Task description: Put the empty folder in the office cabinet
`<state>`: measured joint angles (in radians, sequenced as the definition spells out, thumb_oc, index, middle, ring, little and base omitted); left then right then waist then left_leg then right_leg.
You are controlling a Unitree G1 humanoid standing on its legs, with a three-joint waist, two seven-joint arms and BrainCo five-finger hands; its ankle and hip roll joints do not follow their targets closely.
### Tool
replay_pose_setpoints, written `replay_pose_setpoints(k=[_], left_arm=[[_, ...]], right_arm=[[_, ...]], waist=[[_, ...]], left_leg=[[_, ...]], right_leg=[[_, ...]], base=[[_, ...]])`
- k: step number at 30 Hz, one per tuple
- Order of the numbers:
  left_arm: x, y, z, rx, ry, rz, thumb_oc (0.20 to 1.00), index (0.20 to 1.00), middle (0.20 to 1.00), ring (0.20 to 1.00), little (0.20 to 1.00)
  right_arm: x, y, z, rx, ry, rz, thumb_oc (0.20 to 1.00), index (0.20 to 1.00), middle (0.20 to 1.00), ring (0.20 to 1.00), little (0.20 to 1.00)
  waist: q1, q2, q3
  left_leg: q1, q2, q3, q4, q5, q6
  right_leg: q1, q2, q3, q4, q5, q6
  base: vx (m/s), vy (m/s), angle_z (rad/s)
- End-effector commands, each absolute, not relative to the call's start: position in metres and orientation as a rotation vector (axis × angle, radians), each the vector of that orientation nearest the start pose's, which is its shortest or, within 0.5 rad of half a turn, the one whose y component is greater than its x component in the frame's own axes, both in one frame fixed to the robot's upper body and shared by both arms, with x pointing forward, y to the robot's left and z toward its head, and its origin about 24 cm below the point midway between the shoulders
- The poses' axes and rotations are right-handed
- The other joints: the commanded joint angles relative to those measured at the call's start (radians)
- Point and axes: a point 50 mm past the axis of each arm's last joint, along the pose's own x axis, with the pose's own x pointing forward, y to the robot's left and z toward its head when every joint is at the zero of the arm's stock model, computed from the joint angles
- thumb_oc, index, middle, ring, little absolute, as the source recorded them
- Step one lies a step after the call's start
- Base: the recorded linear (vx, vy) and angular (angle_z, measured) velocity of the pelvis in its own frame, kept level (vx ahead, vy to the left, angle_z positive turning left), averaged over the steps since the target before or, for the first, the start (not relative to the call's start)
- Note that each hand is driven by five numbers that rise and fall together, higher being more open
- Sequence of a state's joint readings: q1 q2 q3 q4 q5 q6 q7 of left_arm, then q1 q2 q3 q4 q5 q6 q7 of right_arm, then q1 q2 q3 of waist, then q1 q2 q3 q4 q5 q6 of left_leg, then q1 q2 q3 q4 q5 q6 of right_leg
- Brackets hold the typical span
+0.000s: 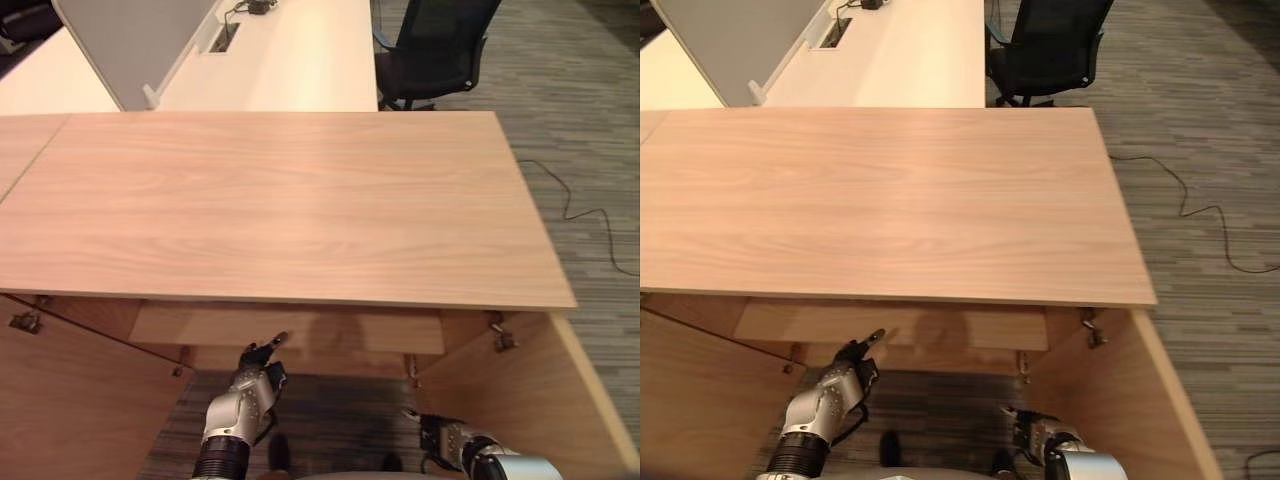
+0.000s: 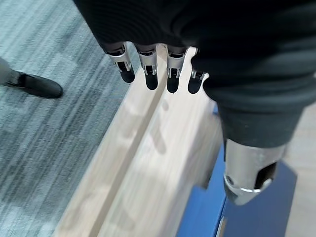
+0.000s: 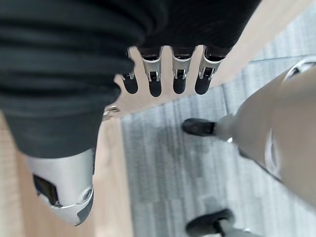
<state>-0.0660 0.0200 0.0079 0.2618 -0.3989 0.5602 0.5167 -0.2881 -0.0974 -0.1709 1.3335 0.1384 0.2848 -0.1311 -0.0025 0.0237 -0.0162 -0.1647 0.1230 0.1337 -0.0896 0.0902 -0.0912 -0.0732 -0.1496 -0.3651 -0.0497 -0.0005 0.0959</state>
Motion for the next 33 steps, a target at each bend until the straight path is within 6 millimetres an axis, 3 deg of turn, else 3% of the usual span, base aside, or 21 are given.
replay_pose_setpoints(k=[1,3,5,6,8,10,11,12,17,23,27,28,29,31,33], left_arm=[[0.244,0.162,-0.032,-0.128,0.720,0.401,1.000,1.000,1.000,1.000,1.000],[0.249,0.161,-0.028,-0.124,0.703,0.394,1.000,1.000,1.000,1.000,1.000],[0.262,0.156,-0.018,-0.118,0.667,0.370,1.000,1.000,1.000,1.000,1.000],[0.262,0.156,-0.018,-0.118,0.666,0.370,1.000,1.000,1.000,1.000,1.000],[0.269,0.150,-0.013,-0.116,0.656,0.344,1.000,1.000,1.000,1.000,1.000],[0.269,0.148,-0.013,-0.108,0.660,0.334,1.000,1.000,1.000,1.000,1.000],[0.266,0.146,-0.015,-0.097,0.680,0.326,1.000,1.000,1.000,1.000,1.000],[0.267,0.146,-0.015,-0.097,0.680,0.326,1.000,1.000,1.000,1.000,1.000],[0.263,0.145,-0.014,-0.083,0.674,0.313,1.000,1.000,1.000,1.000,1.000],[0.269,0.137,-0.003,-0.063,0.626,0.264,1.000,1.000,1.000,1.000,1.000],[0.290,0.131,0.029,-0.066,0.483,0.237,1.000,1.000,1.000,1.000,1.000],[0.291,0.131,0.030,-0.067,0.482,0.237,1.000,1.000,1.000,1.000,1.000],[0.305,0.127,0.054,-0.079,0.381,0.231,1.000,1.000,1.000,1.000,1.000],[0.320,0.122,0.082,-0.097,0.283,0.221,1.000,1.000,1.000,1.000,1.000],[0.325,0.119,0.093,-0.109,0.241,0.221,1.000,1.000,1.000,1.000,1.000]], right_arm=[[0.189,-0.170,-0.140,0.206,1.255,-0.313,1.000,1.000,1.000,1.000,1.000],[0.195,-0.169,-0.137,0.215,1.233,-0.308,1.000,1.000,1.000,1.000,1.000],[0.218,-0.166,-0.125,0.251,1.147,-0.299,1.000,1.000,1.000,1.000,1.000],[0.218,-0.165,-0.125,0.251,1.146,-0.299,1.000,1.000,1.000,1.000,1.000],[0.232,-0.167,-0.116,0.280,1.096,-0.312,1.000,1.000,1.000,1.000,1.000],[0.235,-0.167,-0.115,0.292,1.085,-0.320,1.000,1.000,1.000,1.000,1.000],[0.233,-0.165,-0.116,0.295,1.097,-0.314,1.000,1.000,1.000,1.000,1.000],[0.233,-0.165,-0.116,0.295,1.097,-0.314,1.000,1.000,1.000,1.000,1.000],[0.224,-0.150,-0.122,0.274,1.139,-0.261,1.000,1.000,1.000,1.000,1.000],[0.225,-0.151,-0.121,0.276,1.152,-0.276,1.000,1.000,1.000,1.000,1.000],[0.270,-0.157,-0.091,0.269,1.014,-0.262,1.000,1.000,1.000,1.000,1.000],[0.270,-0.157,-0.091,0.269,1.013,-0.262,1.000,1.000,1.000,1.000,1.000],[0.301,-0.158,-0.064,0.272,0.910,-0.249,1.000,1.000,1.000,1.000,1.000],[0.327,-0.151,-0.037,0.287,0.821,-0.231,1.000,1.000,1.000,1.000,1.000],[0.337,-0.148,-0.025,0.296,0.783,-0.222,1.000,1.000,1.000,1.000,1.000]], waist=[[0.055,0.015,0.005],[0.060,0.012,0.012],[0.066,0.006,0.046],[0.066,0.005,0.046],[0.071,0.004,0.062],[0.070,0.002,0.067],[0.076,-0.005,0.066],[0.078,-0.006,0.064],[0.103,-0.029,0.051],[0.113,-0.040,0.074],[0.115,-0.045,0.130],[0.115,-0.045,0.130],[0.117,-0.041,0.177],[0.110,-0.056,0.213],[0.102,-0.060,0.218]], left_leg=[[0.045,0.009,-0.005,0.002,-0.089,-0.004],[0.036,-0.003,-0.005,0.002,-0.089,0.008],[0.015,-0.049,0.003,0.002,-0.082,0.043],[0.014,-0.050,0.004,0.002,-0.082,0.043],[-0.007,-0.091,0.010,0.002,-0.079,0.082],[-0.006,-0.102,0.020,0.002,-0.081,0.090],[-0.012,-0.109,0.045,0.002,-0.073,0.103],[-0.016,-0.109,0.048,0.002,-0.071,0.103],[-0.019,-0.093,0.081,0.002,-0.067,0.090],[-0.024,-0.085,0.050,0.002,-0.059,0.070],[-0.078,-0.063,0.034,0.002,-0.030,0.069],[-0.080,-0.063,0.034,0.002,-0.029,0.069],[-0.137,-0.042,0.037,0.018,-0.005,0.075],[-0.325,-0.028,0.025,0.216,-0.060,0.087],[-0.411,-0.027,0.013,0.290,-0.088,0.096]], right_leg=[[-0.056,-0.023,0.080,-0.038,-0.014,0.052],[-0.072,-0.037,0.089,-0.038,-0.006,0.059],[-0.112,-0.088,0.110,-0.038,0.023,0.099],[-0.114,-0.089,0.111,-0.038,0.023,0.099],[-0.162,-0.131,0.127,-0.038,0.049,0.128],[-0.173,-0.144,0.126,-0.038,0.060,0.137],[-0.188,-0.153,0.082,-0.038,0.070,0.142],[-0.193,-0.153,0.085,-0.038,0.074,0.141],[-0.120,-0.128,-0.076,-0.038,0.068,0.122],[-0.121,-0.120,-0.094,-0.038,0.071,0.119],[-0.189,-0.098,-0.092,-0.029,0.090,0.100],[-0.191,-0.098,-0.092,-0.028,0.090,0.100],[-0.299,-0.108,-0.076,0.084,0.055,0.081],[-0.432,-0.154,-0.065,0.212,0.019,0.065],[-0.503,-0.164,-0.056,0.266,0.008,0.062]], base=[[-0.11,0.402,-0.12],[-0.10,0.232,-0.26],[-0.15,0.306,-0.06],[-0.16,0.317,0.04],[-0.18,0.359,-0.13],[-0.13,0.244,-0.24],[-0.13,0.171,-0.09],[-0.14,0.185,-0.12],[-0.03,-0.015,-0.14],[-0.02,-0.076,-0.03],[-0.13,-0.095,0.05],[-0.26,-0.064,0.03],[-0.32,-0.075,0.04],[-0.43,-0.114,-0.09],[-0.26,-0.064,-0.09]])
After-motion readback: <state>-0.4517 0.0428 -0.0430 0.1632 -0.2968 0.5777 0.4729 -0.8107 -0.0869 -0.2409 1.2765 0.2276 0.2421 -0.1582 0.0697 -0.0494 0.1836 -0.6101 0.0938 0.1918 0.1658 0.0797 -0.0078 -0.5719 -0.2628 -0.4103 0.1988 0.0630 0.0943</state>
